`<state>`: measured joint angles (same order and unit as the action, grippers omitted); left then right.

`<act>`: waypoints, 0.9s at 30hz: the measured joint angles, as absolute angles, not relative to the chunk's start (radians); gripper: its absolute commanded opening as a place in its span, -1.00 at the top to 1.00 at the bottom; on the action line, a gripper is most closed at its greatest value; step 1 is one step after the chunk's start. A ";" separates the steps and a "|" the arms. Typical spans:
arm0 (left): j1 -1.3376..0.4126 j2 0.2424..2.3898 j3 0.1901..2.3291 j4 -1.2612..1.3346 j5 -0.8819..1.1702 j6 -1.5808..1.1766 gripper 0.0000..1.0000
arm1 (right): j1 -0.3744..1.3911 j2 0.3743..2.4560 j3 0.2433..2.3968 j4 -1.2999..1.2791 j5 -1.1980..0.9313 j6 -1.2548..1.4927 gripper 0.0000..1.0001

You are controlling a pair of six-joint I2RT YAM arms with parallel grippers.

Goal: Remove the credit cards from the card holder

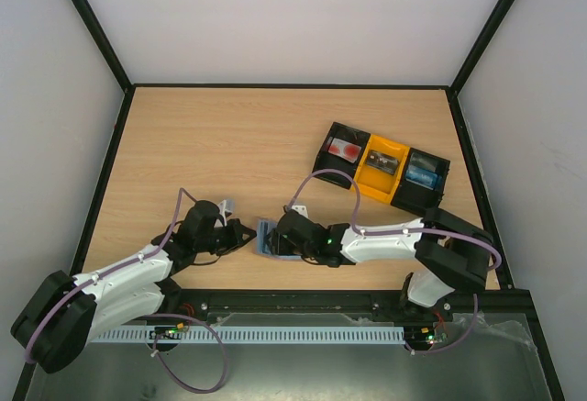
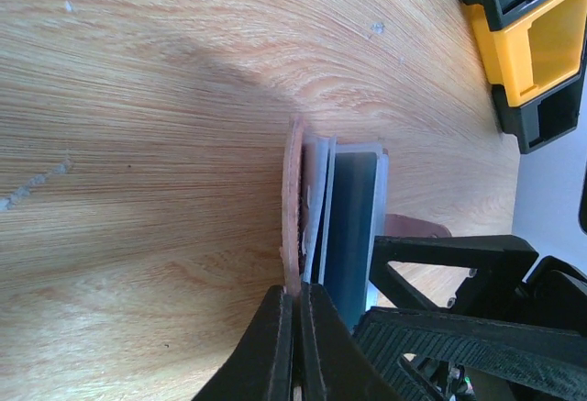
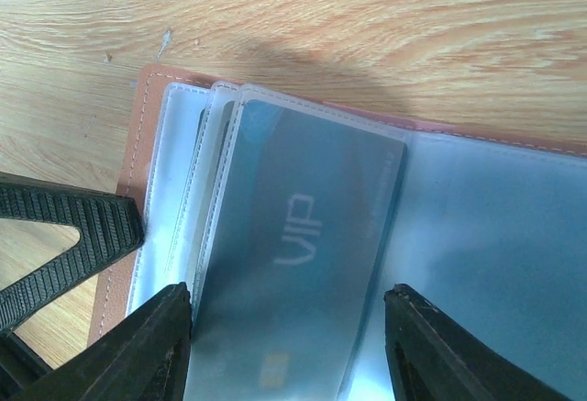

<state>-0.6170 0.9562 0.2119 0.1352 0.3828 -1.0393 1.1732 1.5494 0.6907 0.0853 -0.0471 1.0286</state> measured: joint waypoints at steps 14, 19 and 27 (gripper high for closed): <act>-0.618 0.957 0.212 0.135 0.365 -1.040 0.95 | 1.174 1.439 0.634 0.028 -0.002 1.029 -0.11; -0.618 0.968 0.212 0.136 0.361 -1.040 0.95 | 1.174 1.377 0.601 -0.027 0.028 1.029 -0.11; -0.618 0.974 0.212 0.135 0.359 -1.044 0.55 | 1.174 1.288 0.570 -0.127 0.081 1.042 -0.10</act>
<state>-0.6182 0.9745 0.2119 0.1352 0.3588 -1.0439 1.1740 1.2881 0.5701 -0.1268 0.0807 1.0420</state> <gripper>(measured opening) 0.103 0.555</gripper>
